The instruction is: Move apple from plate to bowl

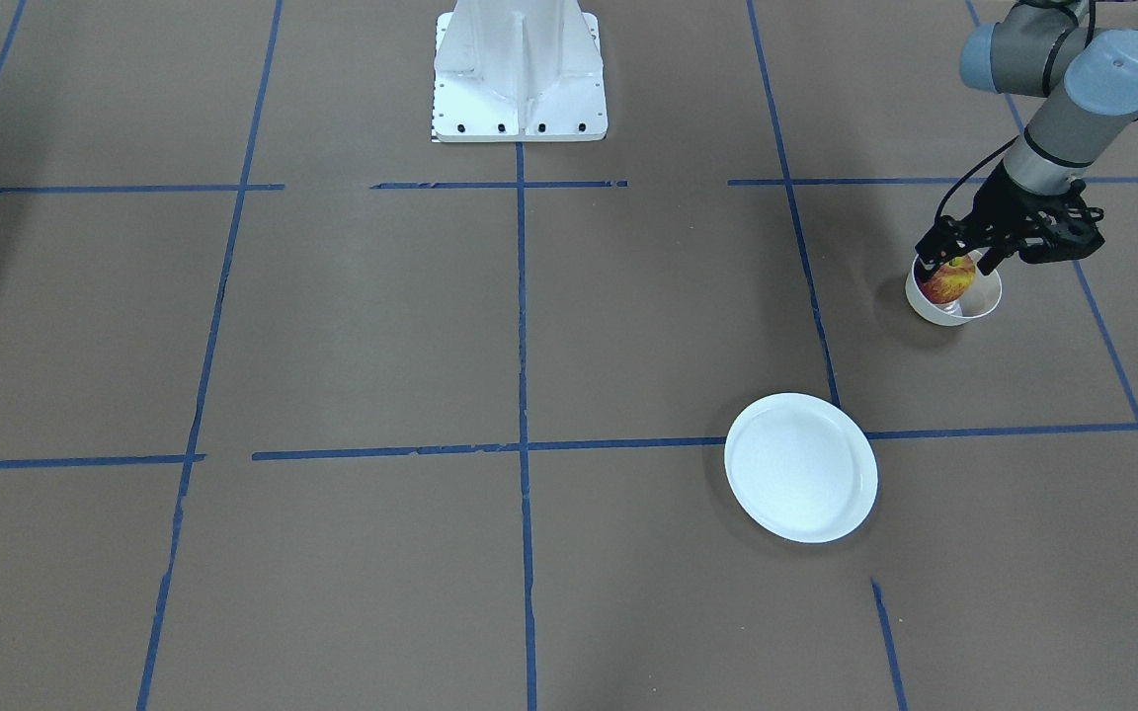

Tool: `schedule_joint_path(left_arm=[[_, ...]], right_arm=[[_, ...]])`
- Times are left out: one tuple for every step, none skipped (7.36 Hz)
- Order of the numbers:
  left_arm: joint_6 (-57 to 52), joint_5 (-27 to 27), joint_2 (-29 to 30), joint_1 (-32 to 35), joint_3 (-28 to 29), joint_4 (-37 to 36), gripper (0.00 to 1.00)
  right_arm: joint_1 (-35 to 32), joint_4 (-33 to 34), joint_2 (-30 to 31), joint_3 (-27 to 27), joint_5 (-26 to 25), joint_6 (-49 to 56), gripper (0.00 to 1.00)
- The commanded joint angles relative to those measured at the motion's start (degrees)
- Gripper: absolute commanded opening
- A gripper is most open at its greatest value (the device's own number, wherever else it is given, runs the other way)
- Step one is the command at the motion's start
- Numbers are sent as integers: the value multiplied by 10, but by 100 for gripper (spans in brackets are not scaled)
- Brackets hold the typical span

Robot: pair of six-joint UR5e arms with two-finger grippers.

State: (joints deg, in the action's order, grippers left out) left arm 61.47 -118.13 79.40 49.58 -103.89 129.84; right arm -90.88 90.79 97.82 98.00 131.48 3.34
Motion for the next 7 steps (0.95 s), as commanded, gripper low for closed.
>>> schedule_joint_path(left_arm=[[-152,-40,-4,106,-5,-32,99],[-255,-43,-6,157,-6,-80,99],[-356,-44,-11,215,-8,-123,99],[-462,-48,-11,272,-11,-190,99],[-558,-81,-10,324,-18,-264,99],[-604,-111,-11,367,-18,-291,99],[-619,-124,-8,393,-18,-328,99]], right_arm=[[0,0,0,0,0,0,100],[0,0,0,0,0,0,100],[0,0,0,0,0,0,100],[0,0,0,0,0,0,100],[0,0,0,0,0,0,100],[0,0,0,0,0,0,100],[0,0,0,0,0,0,100]])
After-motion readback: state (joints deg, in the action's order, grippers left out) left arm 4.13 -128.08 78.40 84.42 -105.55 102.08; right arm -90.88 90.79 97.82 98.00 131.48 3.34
